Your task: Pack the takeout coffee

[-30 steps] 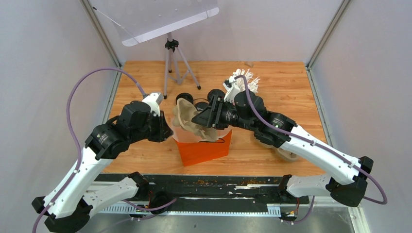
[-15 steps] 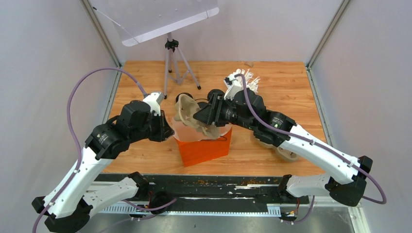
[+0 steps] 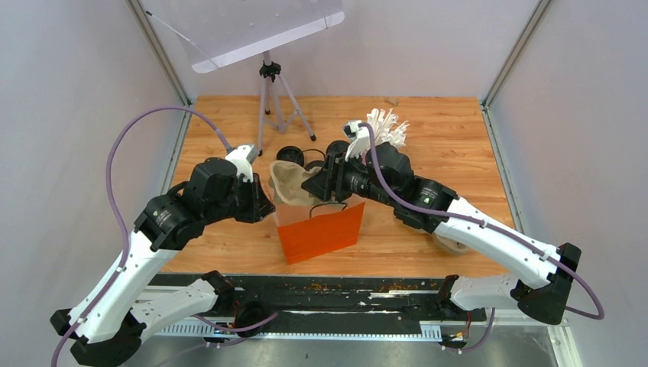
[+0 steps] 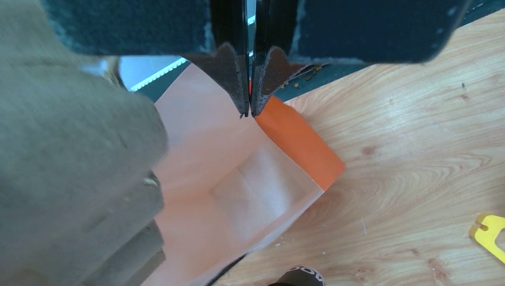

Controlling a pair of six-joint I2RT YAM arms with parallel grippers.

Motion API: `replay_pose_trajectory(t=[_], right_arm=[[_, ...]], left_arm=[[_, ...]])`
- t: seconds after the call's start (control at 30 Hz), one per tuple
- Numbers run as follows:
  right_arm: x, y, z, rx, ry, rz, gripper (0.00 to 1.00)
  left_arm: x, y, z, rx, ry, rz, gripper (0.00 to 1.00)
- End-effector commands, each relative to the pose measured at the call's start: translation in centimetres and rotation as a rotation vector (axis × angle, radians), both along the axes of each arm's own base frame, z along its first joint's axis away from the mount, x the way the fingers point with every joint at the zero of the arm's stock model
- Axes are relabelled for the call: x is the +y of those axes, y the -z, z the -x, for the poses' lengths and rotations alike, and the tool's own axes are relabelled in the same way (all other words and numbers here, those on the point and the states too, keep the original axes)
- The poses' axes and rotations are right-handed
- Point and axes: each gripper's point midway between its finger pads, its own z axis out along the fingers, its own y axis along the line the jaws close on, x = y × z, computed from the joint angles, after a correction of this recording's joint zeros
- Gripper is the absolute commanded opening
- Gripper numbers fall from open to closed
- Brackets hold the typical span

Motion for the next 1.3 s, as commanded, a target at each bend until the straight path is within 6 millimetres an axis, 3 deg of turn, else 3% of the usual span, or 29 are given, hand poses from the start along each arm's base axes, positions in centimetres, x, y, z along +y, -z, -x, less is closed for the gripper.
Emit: replay_pose_trajectory(t=[0.0,0.23,0.63,0.77,0.97,1.27], right_arm=[[-1.0,0.5,-0.7,-0.104,0.001,0.066,0.46],[-1.2,0.5,-0.9,-0.11,0.003,0.093,0.45],[-3.0,4.0,-1.8,-0.101,0.048,0.263,0.45],[-2.8,5.8,-1.8,-0.089,0.027,0.305,0.45],[-2.0,6.7,-2.2,-0.074,0.028,0.324,0.45],[-3.3,8.8,-2.5,-0.058,0.054,0.463,0.45]], left_arm=[[-0.3,-1.0,-0.4,-0.028,-0.007,0.037,0.09],[-0.6,-1.2,-0.5,-0.03,-0.008,0.048,0.08],[-0.7,-1.5,-0.6,-0.03,-0.012,0.058,0.08],[-0.8,-1.5,-0.5,-0.025,-0.014,0.068,0.08],[-1.4,-1.2,-0.4,-0.018,0.006,0.094,0.09],[-1.8,-1.3,-1.0,-0.019,0.001,0.092,0.09]])
